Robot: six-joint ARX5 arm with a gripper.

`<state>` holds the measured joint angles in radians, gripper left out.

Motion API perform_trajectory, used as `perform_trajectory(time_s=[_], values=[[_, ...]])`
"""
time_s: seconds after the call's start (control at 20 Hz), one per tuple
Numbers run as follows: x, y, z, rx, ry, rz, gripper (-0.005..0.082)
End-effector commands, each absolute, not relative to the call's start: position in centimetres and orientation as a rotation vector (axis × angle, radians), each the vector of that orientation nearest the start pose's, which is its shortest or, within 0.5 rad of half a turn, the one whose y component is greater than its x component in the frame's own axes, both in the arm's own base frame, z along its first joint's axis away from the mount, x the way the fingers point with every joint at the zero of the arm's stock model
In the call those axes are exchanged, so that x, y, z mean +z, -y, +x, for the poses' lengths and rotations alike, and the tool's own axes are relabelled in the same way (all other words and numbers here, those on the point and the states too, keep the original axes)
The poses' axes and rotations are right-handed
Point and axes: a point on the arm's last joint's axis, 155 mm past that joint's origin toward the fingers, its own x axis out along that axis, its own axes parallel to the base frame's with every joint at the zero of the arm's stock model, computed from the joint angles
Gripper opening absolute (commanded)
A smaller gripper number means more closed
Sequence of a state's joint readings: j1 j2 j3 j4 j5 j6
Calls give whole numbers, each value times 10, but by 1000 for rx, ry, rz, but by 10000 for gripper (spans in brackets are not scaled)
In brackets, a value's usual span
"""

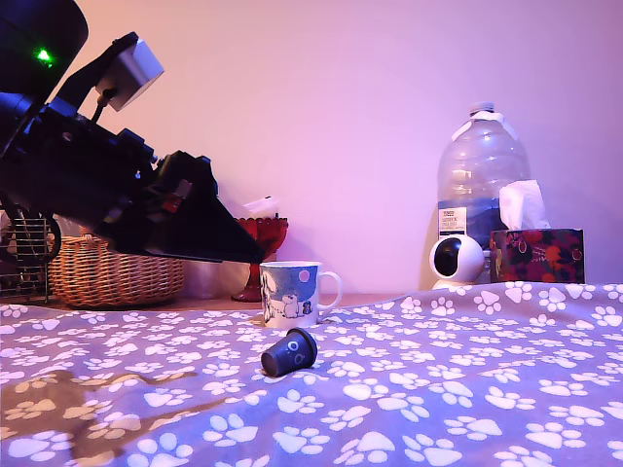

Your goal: Pick the coffee capsule and then drop it inside the coffee cup in front of you

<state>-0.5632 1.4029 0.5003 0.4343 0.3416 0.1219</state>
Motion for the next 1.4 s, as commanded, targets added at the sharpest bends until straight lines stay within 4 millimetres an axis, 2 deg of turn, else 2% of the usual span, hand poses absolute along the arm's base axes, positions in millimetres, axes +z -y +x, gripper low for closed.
perform_trajectory(time_s=[0.0,0.25,0.45,0.75,1.35], values=[[87,259,292,-915,-455,171,589],[70,260,294,-910,-504,168,589],[59,269,299,-919,-538,177,589],[56,277,311,-919,-570,182,589],[54,276,315,-908,-595,210,589]])
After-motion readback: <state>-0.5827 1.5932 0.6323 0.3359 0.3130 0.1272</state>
